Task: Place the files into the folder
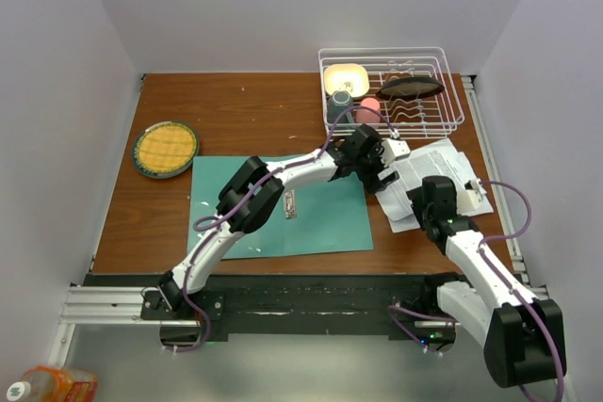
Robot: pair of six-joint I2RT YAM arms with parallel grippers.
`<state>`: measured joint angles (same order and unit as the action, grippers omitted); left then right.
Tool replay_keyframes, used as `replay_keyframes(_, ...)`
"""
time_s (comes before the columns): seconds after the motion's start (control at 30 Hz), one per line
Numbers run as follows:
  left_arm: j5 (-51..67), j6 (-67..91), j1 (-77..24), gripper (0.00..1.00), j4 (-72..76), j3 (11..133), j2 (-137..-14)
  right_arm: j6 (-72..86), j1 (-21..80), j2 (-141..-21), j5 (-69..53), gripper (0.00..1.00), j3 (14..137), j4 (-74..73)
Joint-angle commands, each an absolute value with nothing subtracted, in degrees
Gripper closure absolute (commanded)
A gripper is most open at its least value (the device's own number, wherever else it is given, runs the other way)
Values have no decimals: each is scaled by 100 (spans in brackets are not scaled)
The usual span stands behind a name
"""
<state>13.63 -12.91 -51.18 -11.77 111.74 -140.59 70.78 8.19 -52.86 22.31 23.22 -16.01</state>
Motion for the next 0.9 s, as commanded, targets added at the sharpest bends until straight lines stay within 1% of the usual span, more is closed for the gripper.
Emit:
replay_keyframes(0.0,1248,-1556,-5203,0,-1925,11083,-14036,7189,782,-5422,2356,38,2145,-1292)
replay_keyframes(0.2,1195,-1591,-5203,0,-1951,11083,-14019,7189,791,-5747,2171,41,2118,-1257)
replay_keyframes(0.27,1204,-1591,-5203,0,-1960,11127,-14018,7172,791,-5809,2110,45,2083,-1239)
replay_keyframes(0.43,1239,-1564,-5203,0,-2021,11224,-14036,7146,782,-5678,2162,51,1969,-1169)
replay_keyframes(0.5,1248,-1547,-5212,0,-2048,11241,-14036,7119,782,-5625,2171,58,1951,-1117)
replay_keyframes(0.57,1239,-1538,-5212,0,-2074,11250,-14019,7102,782,-5599,2162,62,1951,-1090)
replay_keyframes(0.63,1257,-1520,-5203,0,-2083,11259,-13940,7049,791,-5616,2145,71,1951,-1072)
replay_keyframes(0.67,1266,-1503,-5203,0,-2144,11320,-13905,7031,782,-5642,2136,76,1934,-1072)
replay_keyframes(0.7,1266,-1503,-5221,0,-2188,11373,-13852,6996,782,-5643,2118,91,1925,-1064)
replay_keyframes(0.77,1266,-1494,-5203,0,-2389,11600,-13642,6926,782,-5634,2074,100,1960,-1063)
replay_keyframes(0.87,1257,-1407,-5194,0,-2784,11925,-13211,6803,791,-5485,2100,100,2109,-1239)
